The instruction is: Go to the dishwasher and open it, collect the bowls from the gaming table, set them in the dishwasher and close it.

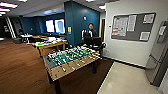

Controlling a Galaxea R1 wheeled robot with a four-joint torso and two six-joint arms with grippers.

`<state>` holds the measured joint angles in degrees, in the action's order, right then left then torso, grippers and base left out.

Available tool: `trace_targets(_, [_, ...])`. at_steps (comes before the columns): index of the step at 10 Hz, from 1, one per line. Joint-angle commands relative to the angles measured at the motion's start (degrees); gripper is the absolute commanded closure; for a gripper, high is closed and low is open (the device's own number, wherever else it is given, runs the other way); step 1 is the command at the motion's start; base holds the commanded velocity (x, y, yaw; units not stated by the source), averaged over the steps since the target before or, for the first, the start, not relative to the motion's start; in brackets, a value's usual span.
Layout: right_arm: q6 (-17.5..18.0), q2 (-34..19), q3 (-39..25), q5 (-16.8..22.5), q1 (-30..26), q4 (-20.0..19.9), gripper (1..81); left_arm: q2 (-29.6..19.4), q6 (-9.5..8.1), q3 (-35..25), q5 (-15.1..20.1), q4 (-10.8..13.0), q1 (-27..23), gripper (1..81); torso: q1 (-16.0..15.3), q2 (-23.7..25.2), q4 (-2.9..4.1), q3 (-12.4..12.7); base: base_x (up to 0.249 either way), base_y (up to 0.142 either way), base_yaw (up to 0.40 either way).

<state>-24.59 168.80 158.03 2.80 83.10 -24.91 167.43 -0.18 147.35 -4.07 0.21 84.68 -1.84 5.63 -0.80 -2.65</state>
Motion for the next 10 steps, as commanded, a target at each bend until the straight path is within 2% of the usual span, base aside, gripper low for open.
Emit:
trace_targets(1, [-0.1,-0.5,0.3,3.3,-3.7,-0.2,1.0,-0.2,-0.08,0.4,2.7,-0.1,-3.1,1.0,0.0,0.0,0.0,0.0,0.0,0.0,0.182])
trace_targets(10, [-0.1,-0.5,0.3,3.3,-3.8,-0.2,1.0,0.2,-0.08,1.3,2.8,-0.2,-3.1,1.0,0.0,0.0,0.0,0.0,0.0,0.0,0.18])
